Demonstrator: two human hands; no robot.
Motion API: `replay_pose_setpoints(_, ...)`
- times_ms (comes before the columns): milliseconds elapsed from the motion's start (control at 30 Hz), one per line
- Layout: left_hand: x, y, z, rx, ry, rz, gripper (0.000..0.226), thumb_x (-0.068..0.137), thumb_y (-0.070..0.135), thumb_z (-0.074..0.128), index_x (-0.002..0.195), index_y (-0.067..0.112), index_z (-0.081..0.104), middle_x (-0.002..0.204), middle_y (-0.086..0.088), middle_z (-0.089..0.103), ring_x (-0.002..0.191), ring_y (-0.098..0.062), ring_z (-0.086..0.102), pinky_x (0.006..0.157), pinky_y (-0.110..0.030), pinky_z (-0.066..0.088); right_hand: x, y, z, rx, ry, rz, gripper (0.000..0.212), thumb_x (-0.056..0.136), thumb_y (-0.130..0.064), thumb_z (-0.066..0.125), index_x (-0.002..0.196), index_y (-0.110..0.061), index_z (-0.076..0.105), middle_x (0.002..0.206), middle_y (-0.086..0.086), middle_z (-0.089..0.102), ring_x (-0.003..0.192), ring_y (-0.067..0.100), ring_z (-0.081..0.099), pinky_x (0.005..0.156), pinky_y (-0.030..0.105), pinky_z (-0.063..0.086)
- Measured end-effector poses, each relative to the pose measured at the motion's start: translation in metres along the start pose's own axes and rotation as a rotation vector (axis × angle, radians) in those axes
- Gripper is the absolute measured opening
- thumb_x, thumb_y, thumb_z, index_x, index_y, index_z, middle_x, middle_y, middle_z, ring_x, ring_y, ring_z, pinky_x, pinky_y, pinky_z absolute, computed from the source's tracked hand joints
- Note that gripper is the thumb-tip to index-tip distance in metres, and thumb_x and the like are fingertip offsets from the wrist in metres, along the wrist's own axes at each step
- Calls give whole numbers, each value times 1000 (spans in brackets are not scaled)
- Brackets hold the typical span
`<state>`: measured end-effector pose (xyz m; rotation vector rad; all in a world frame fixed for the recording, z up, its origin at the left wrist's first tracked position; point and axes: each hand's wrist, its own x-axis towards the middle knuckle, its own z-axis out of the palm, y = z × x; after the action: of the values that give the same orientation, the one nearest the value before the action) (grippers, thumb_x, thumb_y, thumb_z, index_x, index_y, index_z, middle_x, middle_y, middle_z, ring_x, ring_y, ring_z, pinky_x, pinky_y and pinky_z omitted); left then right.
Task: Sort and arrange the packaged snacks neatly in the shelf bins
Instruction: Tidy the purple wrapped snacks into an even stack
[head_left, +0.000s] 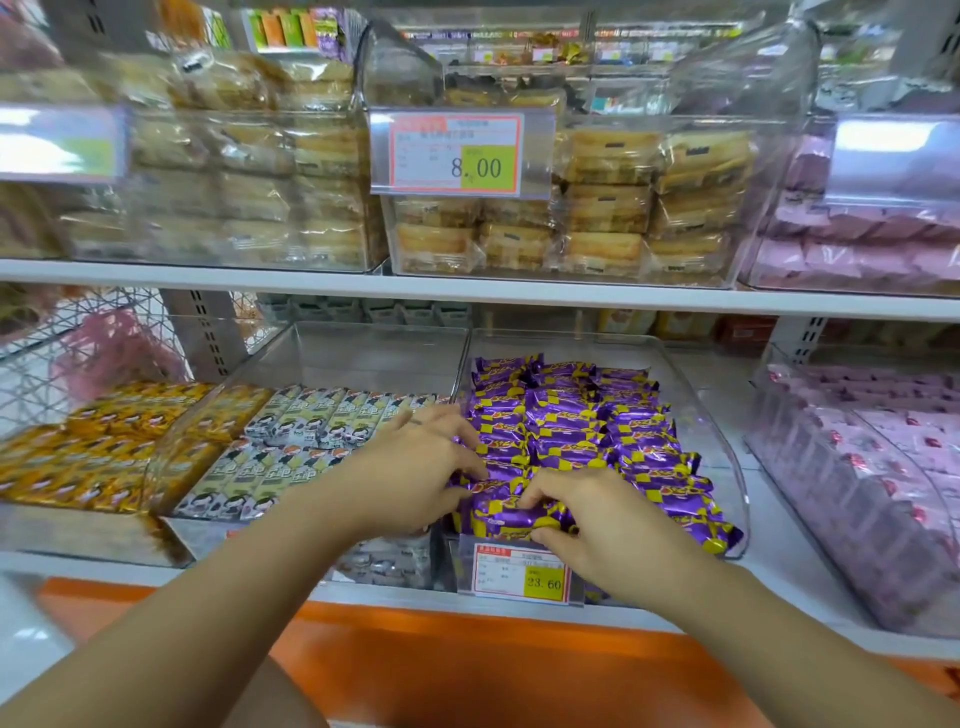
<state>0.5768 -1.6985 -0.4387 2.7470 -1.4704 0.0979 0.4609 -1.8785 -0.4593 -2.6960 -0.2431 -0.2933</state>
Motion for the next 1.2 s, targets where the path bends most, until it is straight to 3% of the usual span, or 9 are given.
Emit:
replay_pose_setpoints(100,-6,-5,-13,-108,88,13,33,98,26,47,129,33,56,137,12,43,132,-10,32,107,-27,24,3,-2,6,-70,15,-49,22,91,-30,59,113,-28,62,110,-12,65,104,12,52,93,26,37)
replay_pose_setpoints(267,-10,2,-7,-182,128,24,38,91,38,40,121,32,63,126,12,53,124,-10,43,111,-42,23,4,-5,28,-46,166,-72,15,84,-30,61,95,-25,70,95,-11,62,90,7,52,95,28,38)
replay_pose_setpoints(367,-7,10,-1,-87,94,-35,33,98,34,42,129,34,56,133,14,46,132,-8,35,118,-45,7,3,-5,31,-139,79,-133,30,87,-38,44,91,-29,72,85,-14,57,84,2,48,101,32,36)
replay_pose_setpoints(433,-4,14,3,27,61,-53,38,100,32,38,138,32,45,145,10,36,141,-11,22,117,-42,-2,2,0,16,-128,71,-128,41,90,-43,32,104,-32,70,95,-16,62,91,0,51,111,31,20)
replay_pose_setpoints(500,-1,21,7,96,63,-60,45,101,25,37,146,26,33,154,3,23,145,-14,14,116,-35,-7,-2,10,0,-129,147,-74,46,91,-44,28,115,-33,65,109,-16,63,102,4,49,106,32,26)
replay_pose_setpoints(633,14,50,18,109,36,-32,47,103,19,30,148,7,23,157,-7,13,146,-19,3,118,-33,5,-7,31,-8,-335,-85,164,77,81,-59,-2,148,-30,25,155,-9,22,142,15,18,115,35,15)
replay_pose_setpoints(767,36,60,33,-122,-152,-204,58,104,31,21,150,1,3,159,-13,-3,147,-22,-6,120,-35,6,-3,36,-3,-382,-275,287,57,100,-50,14,150,-29,-2,158,-10,-7,145,12,-11,118,43,0)
replay_pose_setpoints(1067,23,68,25,-236,-342,-219,59,101,47,9,150,21,-12,157,-3,-21,143,-19,-22,118,-37,-11,-11,31,-16,-379,-304,246,47,98,-52,17,145,-48,13,158,-10,10,143,14,9,116,47,3)
replay_pose_setpoints(1200,37,74,14,-256,-192,-206,61,99,52,12,151,24,-7,158,3,-16,144,-14,-18,118,-38,-10,-18,40,-48,-442,-182,230,48,99,-47,10,143,-43,29,153,-17,24,142,7,15,116,42,-4)
